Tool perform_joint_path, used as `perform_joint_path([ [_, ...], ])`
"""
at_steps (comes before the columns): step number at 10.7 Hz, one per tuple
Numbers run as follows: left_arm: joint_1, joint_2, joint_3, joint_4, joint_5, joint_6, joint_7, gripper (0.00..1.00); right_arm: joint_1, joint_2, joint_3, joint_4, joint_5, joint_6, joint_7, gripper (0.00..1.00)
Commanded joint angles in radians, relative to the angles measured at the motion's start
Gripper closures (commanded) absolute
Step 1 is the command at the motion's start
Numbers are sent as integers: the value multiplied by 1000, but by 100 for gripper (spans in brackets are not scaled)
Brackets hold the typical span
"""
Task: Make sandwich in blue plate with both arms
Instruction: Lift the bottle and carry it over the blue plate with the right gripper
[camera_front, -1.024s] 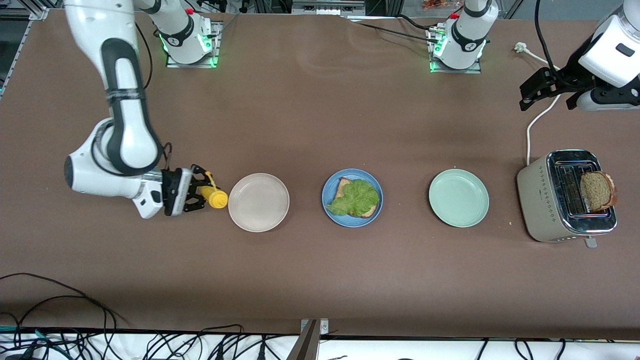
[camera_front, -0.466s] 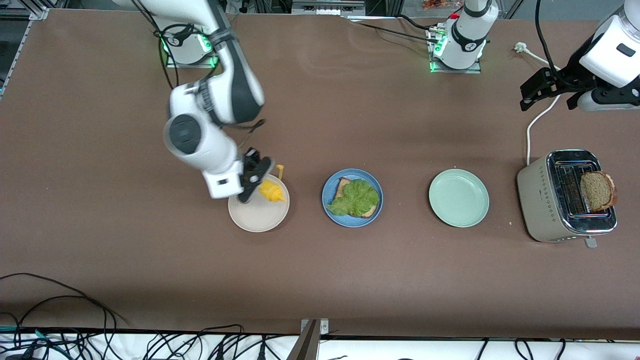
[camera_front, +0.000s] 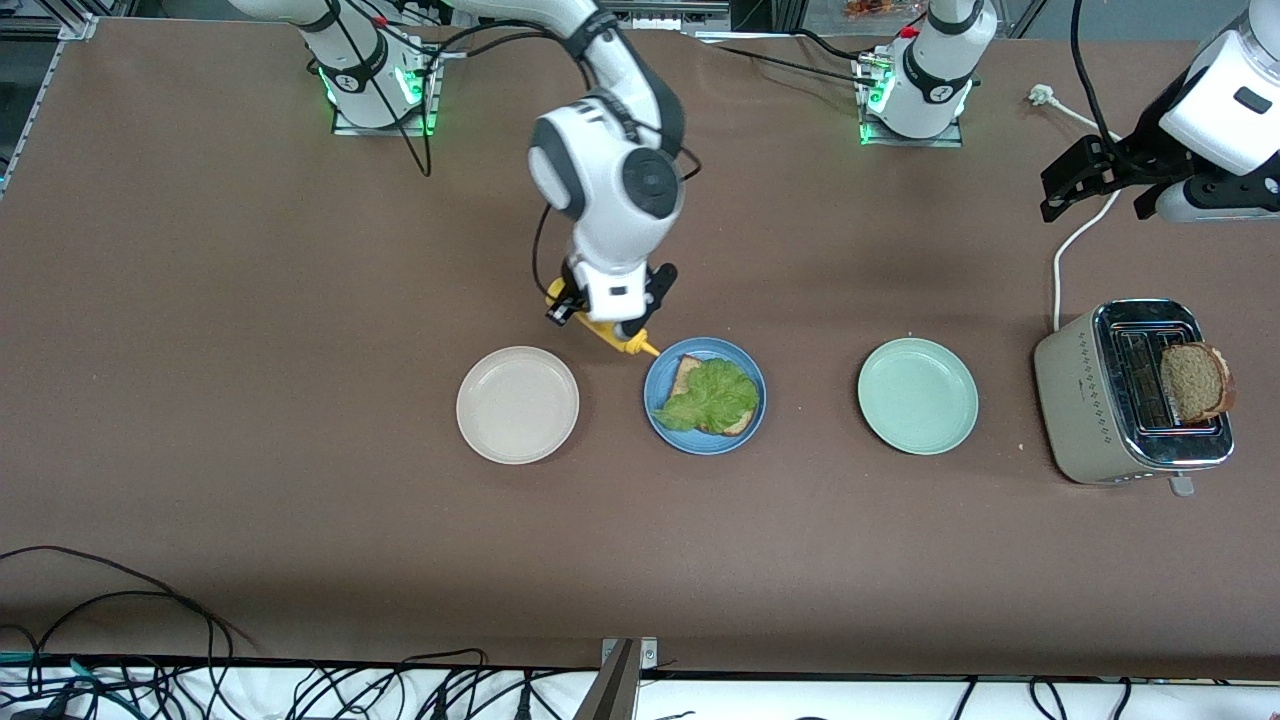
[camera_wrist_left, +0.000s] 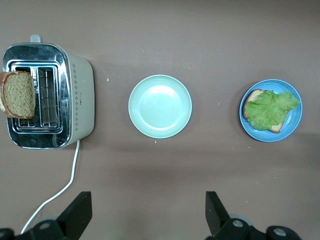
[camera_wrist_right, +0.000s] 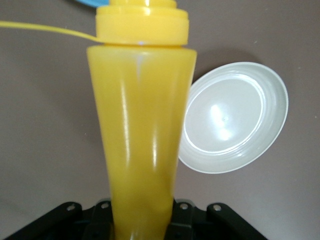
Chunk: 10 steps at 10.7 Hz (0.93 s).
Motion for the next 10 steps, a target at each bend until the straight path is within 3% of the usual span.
perform_joint_path([
  [1,-1,-8,0,2,18,-9,-6,0,44,165,-13,172,-149,-155,20,100],
  [3,-1,-6,0,2,18,-9,-6,0,33,188,25,191,-215,-166,16,100],
  [5,-1,-8,0,2,16,-9,-5,0,15,194,29,191,-220,-157,10,100],
  [10,-1,-6,0,2,18,-9,-6,0,-92,240,29,194,-183,73,13,100],
])
